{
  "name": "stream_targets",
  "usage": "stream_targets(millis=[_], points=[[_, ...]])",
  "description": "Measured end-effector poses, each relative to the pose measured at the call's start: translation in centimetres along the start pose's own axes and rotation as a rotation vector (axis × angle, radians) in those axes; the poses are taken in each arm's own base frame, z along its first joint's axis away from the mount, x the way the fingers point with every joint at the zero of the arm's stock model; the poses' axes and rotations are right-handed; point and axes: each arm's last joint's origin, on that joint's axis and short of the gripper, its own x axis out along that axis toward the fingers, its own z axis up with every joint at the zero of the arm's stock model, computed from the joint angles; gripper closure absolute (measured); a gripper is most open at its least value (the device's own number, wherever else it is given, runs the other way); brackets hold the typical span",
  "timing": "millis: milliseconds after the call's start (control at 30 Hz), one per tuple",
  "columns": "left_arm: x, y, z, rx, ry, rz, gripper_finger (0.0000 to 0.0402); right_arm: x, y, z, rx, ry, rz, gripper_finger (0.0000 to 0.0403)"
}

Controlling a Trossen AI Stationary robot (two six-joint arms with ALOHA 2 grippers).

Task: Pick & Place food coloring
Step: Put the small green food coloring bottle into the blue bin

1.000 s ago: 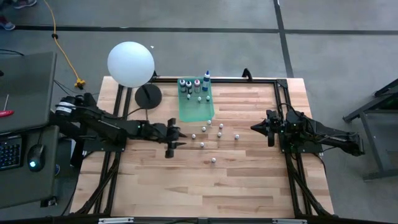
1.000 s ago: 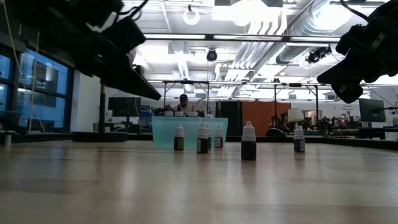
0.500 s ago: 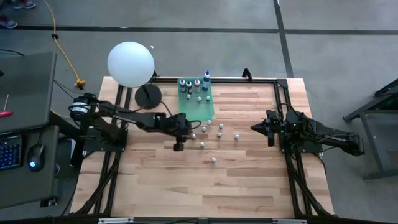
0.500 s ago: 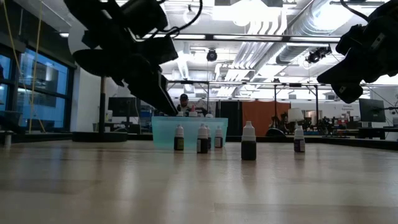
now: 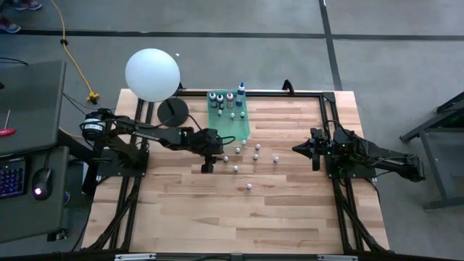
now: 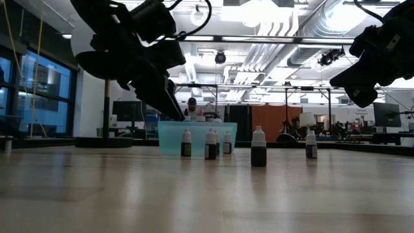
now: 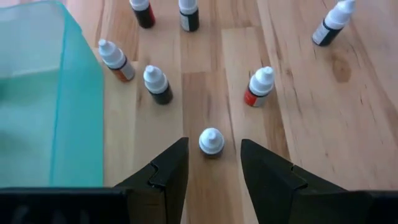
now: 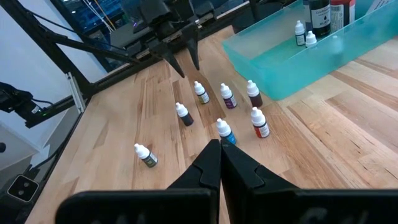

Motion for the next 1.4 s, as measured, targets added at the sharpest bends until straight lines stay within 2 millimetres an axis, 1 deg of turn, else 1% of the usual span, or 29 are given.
stream_targets(millis=[333, 433, 1100, 1300, 1400], points=[[1.7, 0.0, -0.5, -0.005, 0.018, -0.005, 0.0259, 0.0, 0.0, 0.0, 0.0, 0.0, 0.0, 0.0402], [1.7, 0.1, -0.2, -0.004, -0.015, 0.006, 0.0259, 0.0, 0.0, 0.0, 0.001, 0.0, 0.0, 0.0402], [1.7, 0.0, -0.2, 0.0, -0.018, -0.03, 0.0259, 0.0, 0.0, 0.0, -0.001, 0.0, 0.0, 0.0402], [3.1, 0.0, -0.5, -0.008, -0.026, -0.032, 0.0259, 0.0, 0.0, 0.0, -0.001, 0.0, 0.0, 0.0402], [3.5, 0.1, -0.8, -0.019, 0.003, -0.004, 0.0259, 0.0, 0.0, 0.0, -0.001, 0.0, 0.0, 0.0402]])
